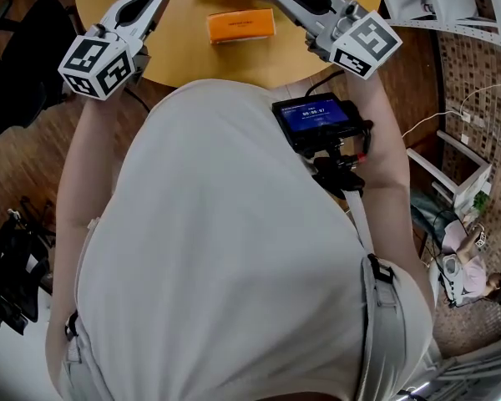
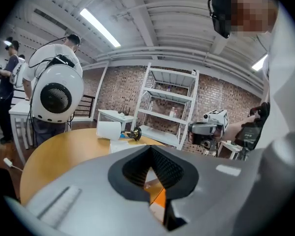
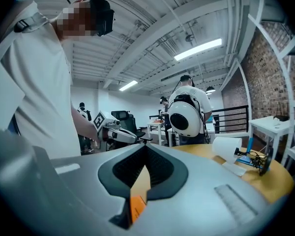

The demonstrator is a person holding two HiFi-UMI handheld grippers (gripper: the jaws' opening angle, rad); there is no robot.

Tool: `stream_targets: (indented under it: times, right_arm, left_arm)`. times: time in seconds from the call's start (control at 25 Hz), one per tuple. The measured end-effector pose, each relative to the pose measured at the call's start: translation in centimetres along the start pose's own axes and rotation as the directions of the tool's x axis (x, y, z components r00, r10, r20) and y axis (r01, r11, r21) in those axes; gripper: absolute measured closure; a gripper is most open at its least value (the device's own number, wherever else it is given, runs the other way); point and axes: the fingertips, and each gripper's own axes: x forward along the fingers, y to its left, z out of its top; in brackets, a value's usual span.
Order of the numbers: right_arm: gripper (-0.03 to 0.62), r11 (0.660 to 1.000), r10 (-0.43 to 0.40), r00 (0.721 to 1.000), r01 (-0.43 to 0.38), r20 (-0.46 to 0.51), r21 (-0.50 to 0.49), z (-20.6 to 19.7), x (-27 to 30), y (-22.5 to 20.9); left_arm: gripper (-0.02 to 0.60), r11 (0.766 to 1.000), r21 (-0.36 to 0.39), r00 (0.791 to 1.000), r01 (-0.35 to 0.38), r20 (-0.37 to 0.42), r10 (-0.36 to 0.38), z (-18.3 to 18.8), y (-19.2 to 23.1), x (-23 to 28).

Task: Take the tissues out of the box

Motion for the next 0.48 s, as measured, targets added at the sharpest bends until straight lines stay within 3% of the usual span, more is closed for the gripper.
stream_targets:
  times: [0.48]
  right_arm:
    - [0.594,1.000,-0.026,1.000,0.026,0.012,0.011,0.2,0.2,-1.5]
  left_arm:
    - [0.581,0.999,0.039,0.999,0.038,0.030,-0.039,2.9,-0.5,2.4]
